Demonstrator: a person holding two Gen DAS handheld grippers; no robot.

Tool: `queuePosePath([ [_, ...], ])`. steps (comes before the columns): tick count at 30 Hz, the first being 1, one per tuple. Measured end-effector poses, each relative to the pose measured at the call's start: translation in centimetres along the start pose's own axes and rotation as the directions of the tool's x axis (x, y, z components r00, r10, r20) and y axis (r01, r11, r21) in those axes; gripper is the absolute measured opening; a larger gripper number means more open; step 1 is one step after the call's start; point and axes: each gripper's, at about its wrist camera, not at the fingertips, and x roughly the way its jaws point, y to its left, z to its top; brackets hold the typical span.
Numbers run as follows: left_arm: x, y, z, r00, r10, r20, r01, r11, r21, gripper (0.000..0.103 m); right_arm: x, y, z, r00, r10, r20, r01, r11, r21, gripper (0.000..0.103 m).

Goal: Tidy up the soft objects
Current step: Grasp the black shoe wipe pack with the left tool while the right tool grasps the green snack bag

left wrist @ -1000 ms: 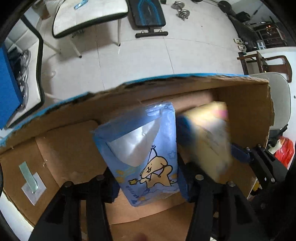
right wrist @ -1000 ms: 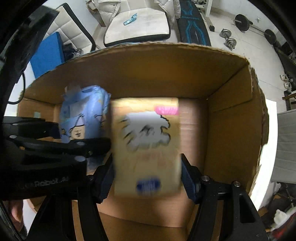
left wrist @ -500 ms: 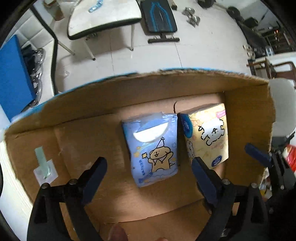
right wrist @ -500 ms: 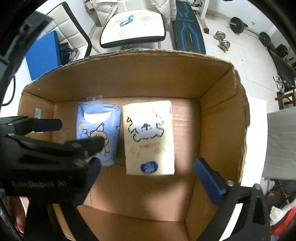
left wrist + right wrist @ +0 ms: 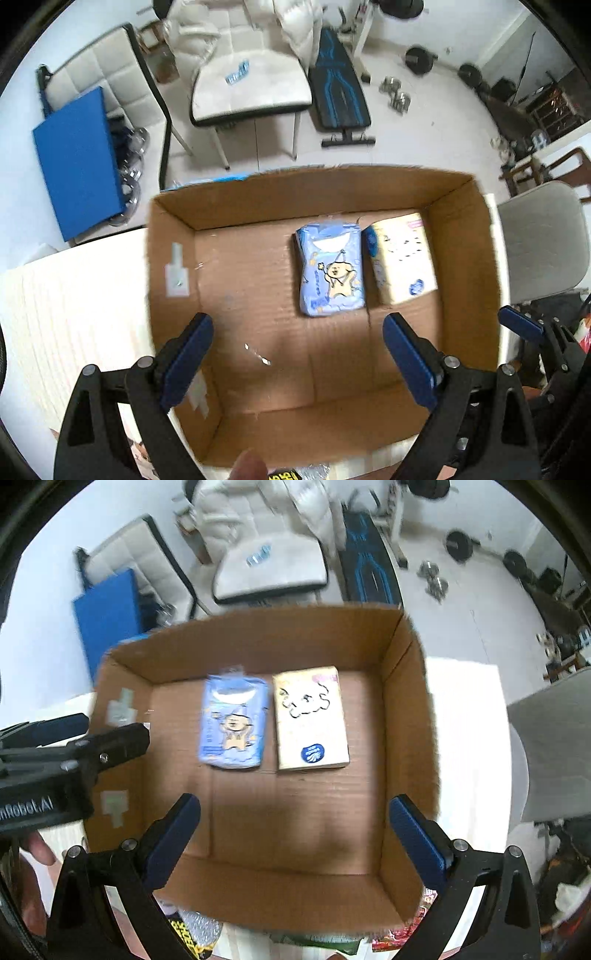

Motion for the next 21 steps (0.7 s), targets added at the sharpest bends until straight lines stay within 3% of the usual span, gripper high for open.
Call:
queuePosePath([
  [5, -6.0, 0.0, -4.9, 0.986, 0.059, 0.157, -0.056, 0.998, -0.022, 0.094, -4.9, 0.9, -4.6, 0.998, 0.022, 0.058, -0.014, 0.99, -0.141, 0.103],
  [10, -8.2, -0.6, -12.0, 0.977, 0.096, 0.188, -0.087, 0.995, -0.056, 0.094, -5.4, 1.8, -11.2, 0.998, -0.051, -0.042, 0.032, 0.929, -0.368, 0.103],
  [14, -6.1, -0.6, -17.7, 0.987, 0.114, 0.114, -0.104, 0.991, -0.087, 0.094, -1.9, 1.6, -15.3, 0.982, -0.128, -0.142, 0.04, 0.864, -0.502, 0.103],
  [17, -2.5, 0.0, -21.9, 0.994, 0.109, 0.012, -0.107, 0.987, -0.124, 0.094, 1.6, 1.4, -17.0, 0.965, -0.179, -0.193, 0.038, 0.821, -0.57, 0.103],
  [21, 2.4, 0.8, -26.5, 0.988, 0.111, -0.105, -0.128, 0.977, -0.172, 0.092, 6.3, 1.6, -18.1, 0.939, -0.254, -0.233, 0.056, 0.78, -0.623, 0.102],
])
